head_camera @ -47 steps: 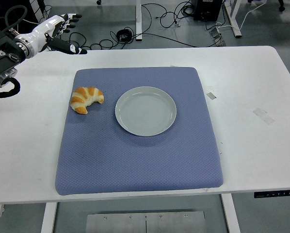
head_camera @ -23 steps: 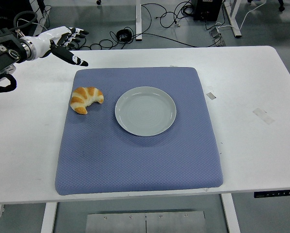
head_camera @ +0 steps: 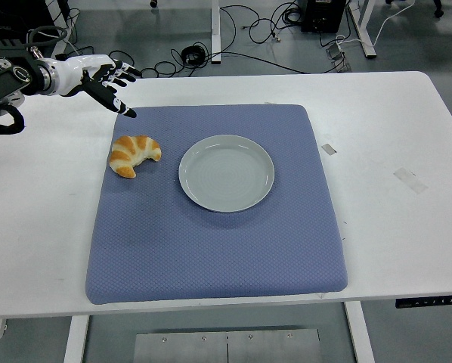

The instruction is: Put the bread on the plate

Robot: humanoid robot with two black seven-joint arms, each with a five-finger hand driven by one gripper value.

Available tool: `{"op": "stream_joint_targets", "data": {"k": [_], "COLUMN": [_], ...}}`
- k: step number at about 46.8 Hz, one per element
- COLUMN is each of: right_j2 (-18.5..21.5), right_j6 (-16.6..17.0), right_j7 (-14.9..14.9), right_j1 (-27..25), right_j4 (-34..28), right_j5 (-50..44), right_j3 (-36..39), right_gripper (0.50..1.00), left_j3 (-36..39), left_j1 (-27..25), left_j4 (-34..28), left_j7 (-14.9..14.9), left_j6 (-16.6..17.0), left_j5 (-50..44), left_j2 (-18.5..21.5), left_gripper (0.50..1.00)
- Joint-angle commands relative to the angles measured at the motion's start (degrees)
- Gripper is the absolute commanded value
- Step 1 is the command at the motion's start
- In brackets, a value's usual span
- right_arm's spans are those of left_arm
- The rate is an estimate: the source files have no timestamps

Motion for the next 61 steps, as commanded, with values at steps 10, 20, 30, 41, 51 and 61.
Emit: {"op": "stream_joint_targets", "data": {"k": [10, 20, 30, 41, 51, 61], "right_j2": [0.0, 0.0, 0.0, 0.0, 0.0, 0.0], "right_j6": [0.0, 0.0, 0.0, 0.0, 0.0, 0.0], "right_j7": [0.0, 0.0, 0.0, 0.0, 0.0, 0.0], "right_j1": [0.0, 0.0, 0.0, 0.0, 0.0, 0.0], "right_j4": [0.0, 0.0, 0.0, 0.0, 0.0, 0.0], "right_j5": [0.0, 0.1, 0.0, 0.0, 0.0, 0.0], "right_j3": [0.0, 0.0, 0.0, 0.0, 0.0, 0.0], "right_gripper": [1.0, 1.0, 1.0, 1.0, 1.0, 1.0], "left_j3": [-0.6, -0.3, 0.0, -0.1, -0.4, -0.7], "left_j1": [-1.3, -1.1, -0.3, 2.1, 4.4, 4.9], "left_j4": [-10.9, -11.2, -11.2, -11.2, -11.2, -11.2], "left_j7": [-0.4, -0.4, -0.4, -0.4, -0.6, -0.9], "left_j6": [-0.2, 0.8, 1.1, 2.4, 3.9, 4.8], "left_j5": [6.6, 8.4, 10.1, 10.1, 10.0, 9.6], "left_j2": [5.0, 5.4, 5.4, 5.1, 4.7, 4.5], "left_gripper": [0.855, 0.855, 0.855, 0.858, 0.86, 0.86]}}
